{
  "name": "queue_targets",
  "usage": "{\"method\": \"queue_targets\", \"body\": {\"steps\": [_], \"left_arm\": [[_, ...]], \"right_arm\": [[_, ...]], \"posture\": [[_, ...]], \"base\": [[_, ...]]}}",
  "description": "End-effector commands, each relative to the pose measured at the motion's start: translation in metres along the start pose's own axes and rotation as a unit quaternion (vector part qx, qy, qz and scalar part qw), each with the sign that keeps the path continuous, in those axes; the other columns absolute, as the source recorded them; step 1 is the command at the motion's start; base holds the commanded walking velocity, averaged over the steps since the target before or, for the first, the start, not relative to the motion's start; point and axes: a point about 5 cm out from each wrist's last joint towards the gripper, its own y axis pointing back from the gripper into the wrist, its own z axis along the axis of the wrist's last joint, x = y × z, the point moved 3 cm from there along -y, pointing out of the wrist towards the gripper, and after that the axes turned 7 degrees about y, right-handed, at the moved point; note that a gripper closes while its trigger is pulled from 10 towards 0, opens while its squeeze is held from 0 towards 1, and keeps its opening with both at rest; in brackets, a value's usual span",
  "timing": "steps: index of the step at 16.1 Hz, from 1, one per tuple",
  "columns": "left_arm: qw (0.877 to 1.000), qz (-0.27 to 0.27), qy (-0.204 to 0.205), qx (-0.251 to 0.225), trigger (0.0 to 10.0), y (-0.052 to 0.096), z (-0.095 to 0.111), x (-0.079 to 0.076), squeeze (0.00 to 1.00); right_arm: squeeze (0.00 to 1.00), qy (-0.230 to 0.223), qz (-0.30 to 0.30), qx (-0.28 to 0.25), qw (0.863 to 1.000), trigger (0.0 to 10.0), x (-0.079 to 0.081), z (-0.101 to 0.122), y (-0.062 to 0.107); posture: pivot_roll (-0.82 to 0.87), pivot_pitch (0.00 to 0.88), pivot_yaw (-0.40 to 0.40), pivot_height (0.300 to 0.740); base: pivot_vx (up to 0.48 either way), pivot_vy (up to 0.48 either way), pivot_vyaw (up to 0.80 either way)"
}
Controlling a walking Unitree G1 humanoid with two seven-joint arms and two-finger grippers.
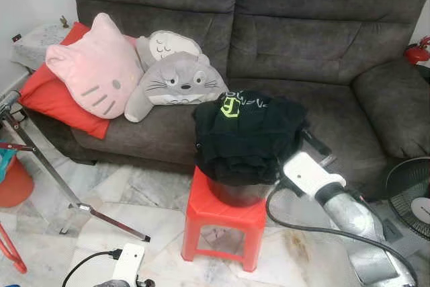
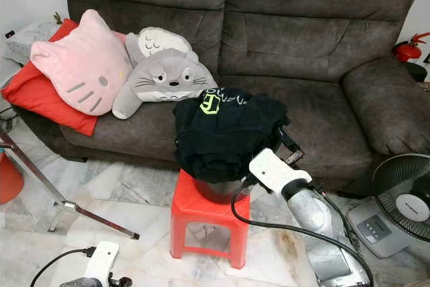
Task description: Hang hanger
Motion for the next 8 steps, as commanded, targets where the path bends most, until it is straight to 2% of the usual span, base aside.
{"method": "queue_targets", "body": {"steps": [1, 3, 6, 8], "left_arm": [[1.000, -0.001, -0.001, 0.013, 10.0, 0.000, -0.009, -0.001, 0.00], [1.000, 0.000, 0.000, 0.013, 10.0, 0.000, -0.009, -0.001, 0.00], [1.000, 0.001, 0.001, 0.013, 10.0, 0.000, -0.009, -0.001, 0.00], [1.000, 0.001, 0.001, 0.012, 10.0, 0.000, -0.008, -0.001, 0.00]], "right_arm": [[0.00, 0.008, 0.009, 0.007, 1.000, 10.0, 0.000, -0.002, -0.001], [0.00, 0.027, 0.025, 0.016, 0.999, 10.0, 0.002, -0.004, -0.005], [0.00, 0.041, 0.016, 0.021, 0.999, 10.0, -0.009, -0.005, -0.015], [0.00, 0.068, 0.025, 0.016, 0.997, 10.0, -0.011, -0.003, -0.025]], "posture": [[-0.20, 0.000, -0.029, 0.740], [-0.19, 0.000, -0.032, 0.740], [-0.19, 0.000, -0.032, 0.740], [-0.18, 0.000, -0.041, 0.740]], "base": [[0.000, 0.000, 0.00], [0.000, 0.000, 0.00], [0.000, 0.000, 0.00], [0.000, 0.000, 0.00]]}}
